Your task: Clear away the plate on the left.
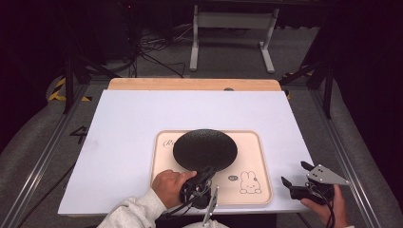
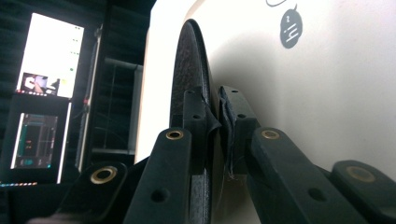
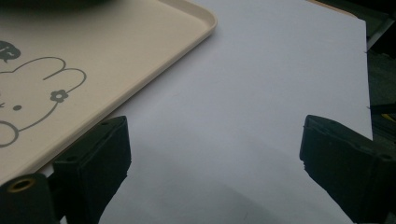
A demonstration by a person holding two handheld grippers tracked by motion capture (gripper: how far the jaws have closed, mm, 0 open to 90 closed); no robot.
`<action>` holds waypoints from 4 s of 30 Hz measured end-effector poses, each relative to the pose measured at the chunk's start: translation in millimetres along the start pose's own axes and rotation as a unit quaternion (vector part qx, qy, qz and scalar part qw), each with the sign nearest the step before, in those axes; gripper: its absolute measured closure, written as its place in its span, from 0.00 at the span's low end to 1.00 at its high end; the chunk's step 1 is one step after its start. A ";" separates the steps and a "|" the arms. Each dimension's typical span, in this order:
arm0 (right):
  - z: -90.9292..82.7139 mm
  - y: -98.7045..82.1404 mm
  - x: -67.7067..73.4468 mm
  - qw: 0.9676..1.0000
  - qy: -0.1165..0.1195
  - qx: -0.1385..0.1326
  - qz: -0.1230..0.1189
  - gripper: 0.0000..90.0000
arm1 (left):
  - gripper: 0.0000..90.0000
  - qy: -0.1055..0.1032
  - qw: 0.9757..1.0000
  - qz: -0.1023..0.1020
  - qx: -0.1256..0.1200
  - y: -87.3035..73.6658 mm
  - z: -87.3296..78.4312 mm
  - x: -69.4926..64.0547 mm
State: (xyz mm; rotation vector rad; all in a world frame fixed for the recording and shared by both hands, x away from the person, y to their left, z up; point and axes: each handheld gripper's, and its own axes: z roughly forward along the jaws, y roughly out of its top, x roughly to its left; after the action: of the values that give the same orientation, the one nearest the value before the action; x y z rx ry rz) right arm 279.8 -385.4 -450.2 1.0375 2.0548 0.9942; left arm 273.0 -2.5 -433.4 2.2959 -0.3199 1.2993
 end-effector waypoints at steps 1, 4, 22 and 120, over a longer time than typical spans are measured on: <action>0.0 0.1 0.1 1.000 -0.001 0.001 -0.001 0.10 | 0.93 -0.004 1.000 -0.001 -0.004 0.2 1.1 -1.1; 0.2 -0.1 0.1 1.000 -0.001 0.001 -0.001 0.10 | 0.94 -0.014 1.000 0.005 -0.001 0.9 5.8 -4.8; 0.5 -0.4 0.5 1.000 -0.003 0.004 -0.004 0.10 | 0.91 -0.071 0.997 -0.018 -0.027 12.4 23.3 -23.2; 1.5 -2.0 -1.0 1.000 -0.004 0.010 0.002 0.10 | 0.19 -0.132 0.957 -0.260 -0.008 -74.8 25.2 60.7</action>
State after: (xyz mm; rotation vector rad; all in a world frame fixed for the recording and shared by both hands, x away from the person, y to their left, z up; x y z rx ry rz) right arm 280.7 -386.6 -452.5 1.0545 2.0607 0.9715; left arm 355.1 50.7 -414.4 2.3210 0.1841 0.7286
